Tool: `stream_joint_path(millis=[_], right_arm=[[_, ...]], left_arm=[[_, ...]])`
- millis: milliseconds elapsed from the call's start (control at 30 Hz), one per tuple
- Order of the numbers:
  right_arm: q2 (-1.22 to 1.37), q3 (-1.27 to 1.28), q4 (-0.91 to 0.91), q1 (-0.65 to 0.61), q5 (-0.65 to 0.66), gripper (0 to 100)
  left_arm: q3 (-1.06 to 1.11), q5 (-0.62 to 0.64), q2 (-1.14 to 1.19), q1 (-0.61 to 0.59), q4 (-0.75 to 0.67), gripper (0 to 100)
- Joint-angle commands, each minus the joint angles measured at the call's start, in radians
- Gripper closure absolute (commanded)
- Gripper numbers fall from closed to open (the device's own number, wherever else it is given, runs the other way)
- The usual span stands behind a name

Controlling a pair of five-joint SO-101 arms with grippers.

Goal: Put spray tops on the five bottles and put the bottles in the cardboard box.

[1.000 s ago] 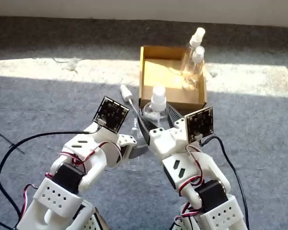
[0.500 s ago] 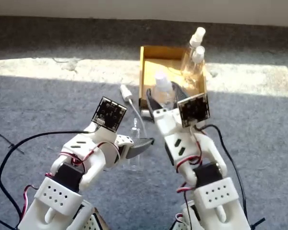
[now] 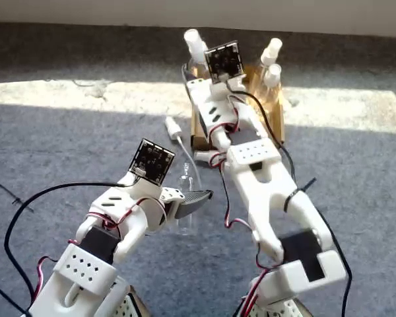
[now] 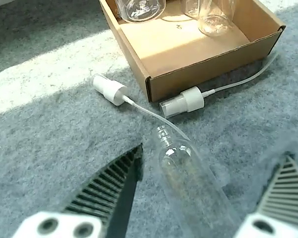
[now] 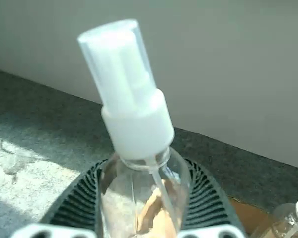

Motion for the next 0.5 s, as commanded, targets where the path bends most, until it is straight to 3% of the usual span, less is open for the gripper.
stream_joint_path(millis=[0,200,467], right_arm=[[0.045,-0.177,-0.013,0.051,0.005,99.5],[-0.137,-0.041,0.259,0.094,0.005,99.5],[-0.484,0.289,0.282,0.239,0.012,99.5]], left_arm=[[-0.005,0.006,-0.013,0.007,-0.02,64],[-0.005,0.005,-0.013,0.007,-0.021,64],[-0.005,0.005,-0.013,0.007,-0.021,64]])
